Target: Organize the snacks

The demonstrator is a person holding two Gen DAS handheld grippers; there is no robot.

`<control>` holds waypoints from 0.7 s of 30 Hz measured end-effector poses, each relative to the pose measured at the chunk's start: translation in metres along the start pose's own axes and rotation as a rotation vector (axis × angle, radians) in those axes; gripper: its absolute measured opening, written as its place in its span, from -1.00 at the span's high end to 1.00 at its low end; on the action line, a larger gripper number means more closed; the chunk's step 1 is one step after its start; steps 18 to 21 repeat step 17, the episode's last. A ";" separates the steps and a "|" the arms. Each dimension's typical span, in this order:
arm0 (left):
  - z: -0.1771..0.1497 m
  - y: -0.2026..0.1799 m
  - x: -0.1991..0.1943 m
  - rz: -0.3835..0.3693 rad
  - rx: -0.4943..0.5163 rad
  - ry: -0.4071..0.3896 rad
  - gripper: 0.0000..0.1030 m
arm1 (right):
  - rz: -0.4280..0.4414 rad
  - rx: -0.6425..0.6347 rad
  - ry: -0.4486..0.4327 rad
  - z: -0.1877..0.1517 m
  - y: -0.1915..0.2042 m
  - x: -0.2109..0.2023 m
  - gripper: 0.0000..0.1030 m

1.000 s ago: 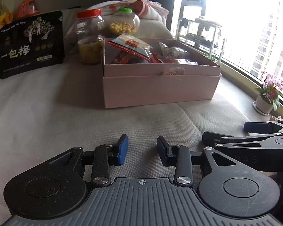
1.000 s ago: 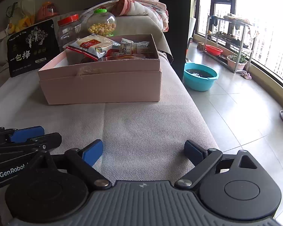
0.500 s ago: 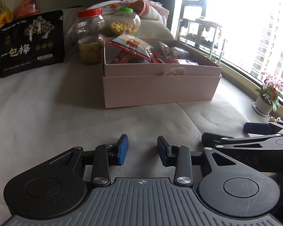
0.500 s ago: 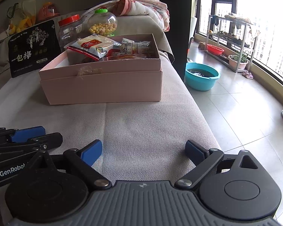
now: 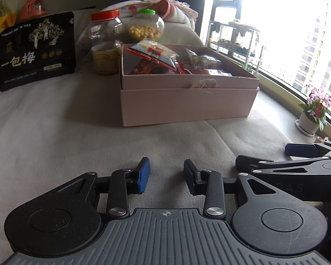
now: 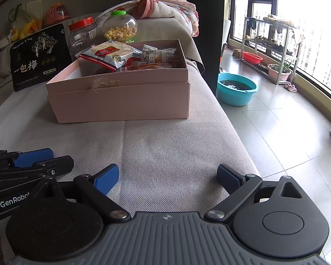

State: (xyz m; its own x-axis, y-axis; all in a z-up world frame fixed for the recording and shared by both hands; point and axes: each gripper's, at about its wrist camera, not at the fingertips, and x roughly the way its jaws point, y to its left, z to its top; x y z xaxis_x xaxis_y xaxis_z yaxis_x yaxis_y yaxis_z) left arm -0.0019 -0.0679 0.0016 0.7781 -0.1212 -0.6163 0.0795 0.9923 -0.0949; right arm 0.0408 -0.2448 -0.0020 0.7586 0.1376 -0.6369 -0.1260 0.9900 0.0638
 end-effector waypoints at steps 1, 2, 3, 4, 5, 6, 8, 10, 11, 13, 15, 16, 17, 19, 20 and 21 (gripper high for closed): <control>0.000 0.000 0.000 0.000 0.000 0.000 0.24 | 0.000 0.000 0.000 0.000 0.000 0.000 -0.87; 0.000 0.000 0.000 0.000 0.000 0.000 0.24 | 0.000 0.000 0.000 0.000 0.000 0.000 -0.87; 0.000 0.000 0.000 0.000 0.000 0.000 0.24 | 0.000 0.000 0.000 0.000 0.000 0.000 -0.87; 0.000 0.000 0.000 0.000 0.000 0.000 0.24 | 0.000 0.000 0.000 0.000 0.000 0.000 -0.87; 0.000 0.000 0.000 0.000 0.001 0.000 0.24 | 0.000 0.000 0.000 0.000 0.000 0.000 -0.87; 0.000 0.000 0.000 0.001 0.001 0.000 0.24 | 0.000 0.000 0.000 0.000 0.000 0.000 -0.87; 0.000 0.000 0.000 0.001 0.001 0.000 0.24 | 0.000 0.000 0.000 0.000 0.000 0.000 -0.87; 0.000 0.000 0.000 0.002 0.003 0.000 0.24 | 0.000 0.000 0.000 0.000 0.000 0.000 -0.87; 0.000 0.000 0.000 0.003 0.004 -0.001 0.24 | 0.000 0.001 0.000 0.000 0.000 0.000 -0.87; 0.000 0.000 0.000 0.003 0.004 -0.001 0.24 | 0.000 0.001 0.000 0.000 0.000 0.000 -0.87; 0.000 0.000 0.000 0.003 0.004 -0.001 0.24 | 0.000 0.001 0.000 0.000 0.000 0.000 -0.87; 0.000 -0.001 0.000 0.002 0.003 -0.001 0.24 | 0.000 0.001 0.000 0.000 0.000 0.000 -0.87; 0.000 0.000 0.000 0.002 0.002 -0.001 0.24 | 0.000 0.001 0.000 0.000 0.000 0.000 -0.88; 0.000 0.000 0.000 0.002 0.002 -0.001 0.24 | 0.000 0.001 0.000 0.000 0.000 0.000 -0.88; 0.000 0.000 0.000 0.002 0.002 -0.001 0.24 | 0.000 0.001 0.000 0.000 0.000 0.000 -0.88; 0.000 0.000 0.000 0.002 0.002 -0.001 0.24 | 0.000 0.001 0.000 0.000 0.000 0.000 -0.88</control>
